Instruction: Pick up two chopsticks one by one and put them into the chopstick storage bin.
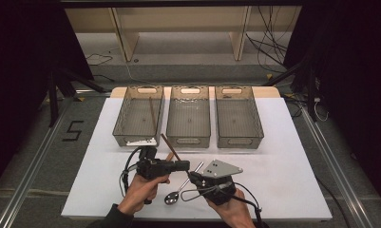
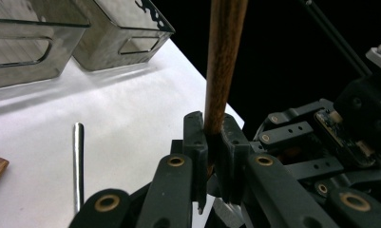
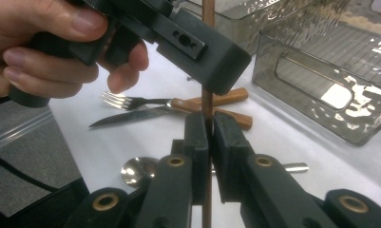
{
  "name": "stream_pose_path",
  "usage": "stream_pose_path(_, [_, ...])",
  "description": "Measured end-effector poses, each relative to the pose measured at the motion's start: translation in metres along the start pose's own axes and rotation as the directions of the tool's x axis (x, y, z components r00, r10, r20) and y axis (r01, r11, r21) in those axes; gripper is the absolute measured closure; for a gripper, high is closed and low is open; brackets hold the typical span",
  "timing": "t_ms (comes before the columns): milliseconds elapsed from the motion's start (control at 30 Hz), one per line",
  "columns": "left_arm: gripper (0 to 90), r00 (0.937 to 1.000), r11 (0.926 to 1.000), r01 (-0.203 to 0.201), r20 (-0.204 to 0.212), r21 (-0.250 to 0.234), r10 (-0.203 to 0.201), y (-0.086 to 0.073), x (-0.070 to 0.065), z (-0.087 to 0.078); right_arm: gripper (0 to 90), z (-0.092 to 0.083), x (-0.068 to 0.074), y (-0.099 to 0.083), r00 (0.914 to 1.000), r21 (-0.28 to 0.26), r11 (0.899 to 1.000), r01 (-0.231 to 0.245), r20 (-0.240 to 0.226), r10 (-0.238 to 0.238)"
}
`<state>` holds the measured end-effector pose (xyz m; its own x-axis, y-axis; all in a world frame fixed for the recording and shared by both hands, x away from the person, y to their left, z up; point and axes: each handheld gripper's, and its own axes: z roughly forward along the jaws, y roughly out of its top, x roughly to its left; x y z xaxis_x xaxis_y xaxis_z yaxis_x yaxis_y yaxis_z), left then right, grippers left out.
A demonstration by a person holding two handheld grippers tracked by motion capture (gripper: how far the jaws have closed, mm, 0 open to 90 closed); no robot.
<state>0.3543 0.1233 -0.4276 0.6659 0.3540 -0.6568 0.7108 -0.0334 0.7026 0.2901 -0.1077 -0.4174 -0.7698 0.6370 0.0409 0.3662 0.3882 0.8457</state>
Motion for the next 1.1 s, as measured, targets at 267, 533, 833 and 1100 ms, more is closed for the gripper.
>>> stream_pose_path(267, [84.3,0.9993,0.9998,-0.018,-0.033,-0.01,0.018,0.008,0.001,-0.013,67.8,-0.018,-0.011,-0.001,0.9992,-0.035,0.999,-0.033,-0.021,0.033])
stream_pose_path(533, [84.2,0.9966,0.9988,-0.039,-0.073,-0.031,0.037,0.029,0.008,-0.042,43.9,-0.031,-0.031,-0.026,0.9948,-0.052,0.993,-0.102,-0.008,0.101])
stream_pose_path(833, [84.2,0.986,0.9966,-0.068,-0.155,-0.047,0.06,0.06,0.018,-0.071,31.7,-0.045,-0.045,-0.046,0.9891,-0.072,0.988,-0.136,0.046,0.14])
stream_pose_path(1100, [84.1,0.9729,0.9944,-0.074,-0.225,-0.076,0.055,0.096,0.026,-0.093,27.6,-0.051,-0.052,-0.055,0.9808,-0.08,0.983,-0.166,0.089,0.173])
